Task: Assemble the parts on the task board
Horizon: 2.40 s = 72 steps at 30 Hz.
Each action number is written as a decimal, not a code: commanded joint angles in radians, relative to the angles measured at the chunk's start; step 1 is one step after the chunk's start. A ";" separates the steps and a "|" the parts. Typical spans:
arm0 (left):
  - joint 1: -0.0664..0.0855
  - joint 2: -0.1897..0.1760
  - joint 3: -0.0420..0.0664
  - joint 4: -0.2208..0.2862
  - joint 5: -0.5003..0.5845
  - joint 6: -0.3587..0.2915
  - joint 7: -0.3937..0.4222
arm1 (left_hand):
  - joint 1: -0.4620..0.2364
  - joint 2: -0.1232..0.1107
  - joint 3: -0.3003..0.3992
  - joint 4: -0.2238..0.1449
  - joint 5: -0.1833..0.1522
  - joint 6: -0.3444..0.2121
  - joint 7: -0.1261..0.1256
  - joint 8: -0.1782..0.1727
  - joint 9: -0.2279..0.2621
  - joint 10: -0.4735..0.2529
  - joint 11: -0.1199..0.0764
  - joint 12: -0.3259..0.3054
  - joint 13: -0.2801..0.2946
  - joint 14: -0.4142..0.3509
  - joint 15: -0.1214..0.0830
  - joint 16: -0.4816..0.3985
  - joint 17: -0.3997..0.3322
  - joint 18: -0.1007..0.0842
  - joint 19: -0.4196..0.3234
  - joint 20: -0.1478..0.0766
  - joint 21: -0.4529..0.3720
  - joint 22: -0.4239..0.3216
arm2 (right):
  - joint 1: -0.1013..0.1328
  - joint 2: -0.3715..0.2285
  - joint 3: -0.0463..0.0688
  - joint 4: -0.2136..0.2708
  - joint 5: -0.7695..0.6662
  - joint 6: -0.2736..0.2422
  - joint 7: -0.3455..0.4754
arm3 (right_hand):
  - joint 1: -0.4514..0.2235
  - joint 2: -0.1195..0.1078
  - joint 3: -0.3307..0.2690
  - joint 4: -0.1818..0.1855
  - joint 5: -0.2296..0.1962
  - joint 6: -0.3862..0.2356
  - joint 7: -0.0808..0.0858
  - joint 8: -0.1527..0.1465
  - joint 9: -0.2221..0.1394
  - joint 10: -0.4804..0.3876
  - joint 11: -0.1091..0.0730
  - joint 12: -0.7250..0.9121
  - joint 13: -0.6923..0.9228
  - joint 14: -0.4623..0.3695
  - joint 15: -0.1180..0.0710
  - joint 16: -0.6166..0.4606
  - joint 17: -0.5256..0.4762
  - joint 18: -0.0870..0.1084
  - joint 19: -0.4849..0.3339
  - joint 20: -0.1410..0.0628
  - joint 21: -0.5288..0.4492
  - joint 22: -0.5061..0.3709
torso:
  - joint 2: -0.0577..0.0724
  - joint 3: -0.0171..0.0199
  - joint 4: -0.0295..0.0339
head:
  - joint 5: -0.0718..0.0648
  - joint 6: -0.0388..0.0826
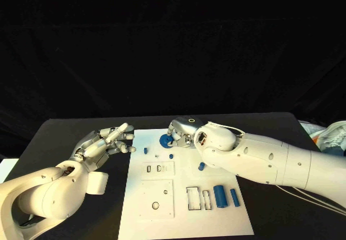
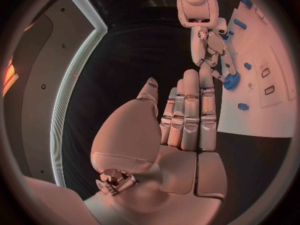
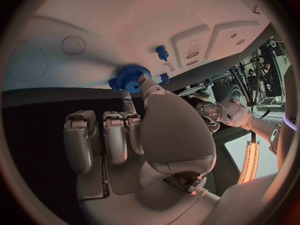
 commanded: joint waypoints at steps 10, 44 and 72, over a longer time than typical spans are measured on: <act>0.001 0.002 0.001 0.000 0.001 0.024 0.001 | 0.006 0.003 0.000 -0.006 0.002 -0.006 0.001 -0.006 0.001 -0.006 0.002 0.002 0.002 -0.004 0.001 0.006 0.001 0.009 -0.009 0.001 0.006 0.001 | -0.005 0.012 -0.006 -0.011 -0.014 0.025 -0.014 | -0.108 -0.061 -0.055 0.037 -0.069 -0.065 0.015 -0.063 0.042 0.105 0.032 0.003 0.263 0.100 0.026 -0.002 0.242 -0.007 0.106 0.023 0.006 0.263 | 0.000 0.0002 -0.0009 | 0.002 -0.002; 0.001 0.000 0.001 -0.001 0.001 0.023 -0.002 | 0.006 0.004 -0.001 -0.007 0.000 -0.007 0.001 -0.007 0.001 -0.007 0.002 0.002 0.002 -0.006 0.001 0.007 0.002 0.009 -0.010 0.001 0.007 0.002 | -0.008 -0.016 -0.007 -0.005 0.094 -0.132 0.041 | -0.205 0.051 -0.194 0.082 0.154 -0.074 0.019 -0.056 0.052 0.105 0.038 0.003 0.263 0.103 0.034 0.003 0.256 -0.007 0.106 0.036 0.006 0.263 | -0.001 0.0012 -0.0014 | 0.000 -0.002; 0.001 0.006 0.001 -0.010 0.001 0.029 -0.008 | 0.007 0.005 -0.002 -0.008 -0.001 -0.008 0.001 -0.007 0.001 -0.008 0.003 0.002 0.002 -0.007 0.002 0.008 0.003 0.009 -0.012 0.001 0.008 0.002 | 0.005 -0.380 0.006 0.052 0.550 -0.040 0.321 | 0.027 -0.019 -0.161 -0.112 0.066 -0.088 0.027 -0.061 0.044 0.105 0.043 0.003 0.263 0.104 0.038 0.006 0.263 -0.007 0.106 0.037 0.006 0.263 | -0.008 0.0061 -0.0256 | -0.014 0.009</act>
